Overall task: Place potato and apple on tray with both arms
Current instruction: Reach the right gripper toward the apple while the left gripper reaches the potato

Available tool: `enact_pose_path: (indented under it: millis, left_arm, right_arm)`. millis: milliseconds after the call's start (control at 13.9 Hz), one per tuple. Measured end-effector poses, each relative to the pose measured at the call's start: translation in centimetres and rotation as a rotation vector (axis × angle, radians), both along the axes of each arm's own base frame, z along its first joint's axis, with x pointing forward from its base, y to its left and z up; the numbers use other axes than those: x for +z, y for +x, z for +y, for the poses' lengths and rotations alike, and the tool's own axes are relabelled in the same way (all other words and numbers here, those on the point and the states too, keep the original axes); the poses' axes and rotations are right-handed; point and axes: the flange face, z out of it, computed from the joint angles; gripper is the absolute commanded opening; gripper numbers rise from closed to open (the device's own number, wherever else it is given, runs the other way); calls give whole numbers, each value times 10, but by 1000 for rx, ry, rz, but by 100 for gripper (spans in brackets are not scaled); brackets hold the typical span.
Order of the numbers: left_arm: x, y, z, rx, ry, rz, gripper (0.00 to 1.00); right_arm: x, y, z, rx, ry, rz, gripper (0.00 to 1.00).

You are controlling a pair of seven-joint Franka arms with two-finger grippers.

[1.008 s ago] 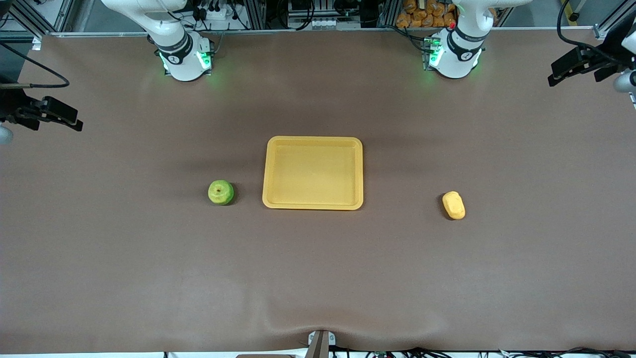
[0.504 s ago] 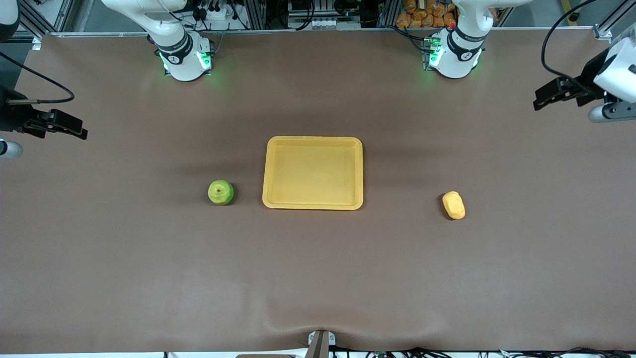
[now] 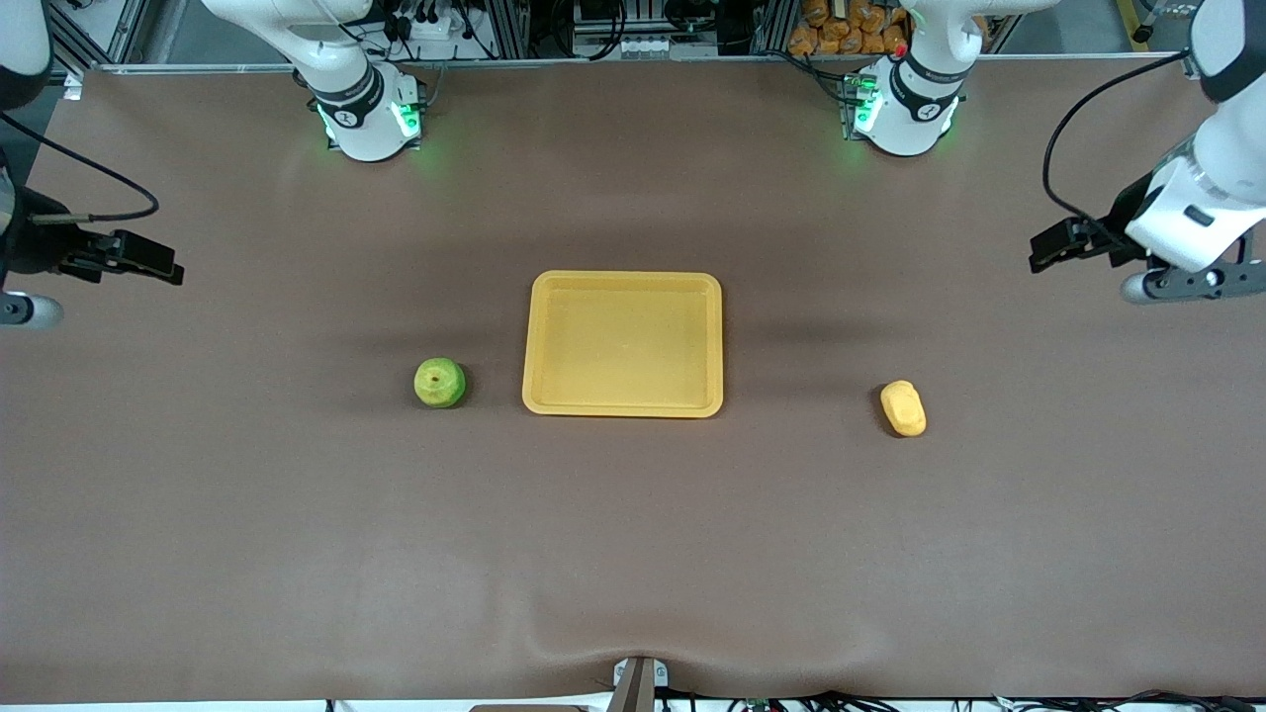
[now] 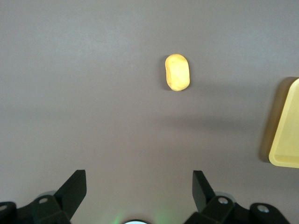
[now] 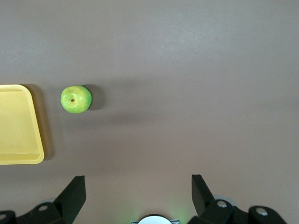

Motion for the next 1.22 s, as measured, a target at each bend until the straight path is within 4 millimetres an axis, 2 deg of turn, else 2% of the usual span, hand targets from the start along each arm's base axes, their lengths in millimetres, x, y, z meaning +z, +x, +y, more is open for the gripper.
enact_pose_path:
  millis: [216, 504, 720, 1223]
  left_arm:
    - [-24, 10, -2, -5, -2, 20, 100]
    - [-47, 20, -15, 13, -1, 29, 100]
    - [-65, 26, -26, 24, -3, 12, 100]
    - [-130, 33, -27, 48, 33, -40, 100]
  right_arm:
    - [-15, 6, 2, 3, 1, 28, 100]
    - [-41, 16, 4, 8, 2, 73, 100]
    - [-59, 24, 15, 27, 2, 92, 100]
    - [-96, 40, 36, 44, 10, 114, 100]
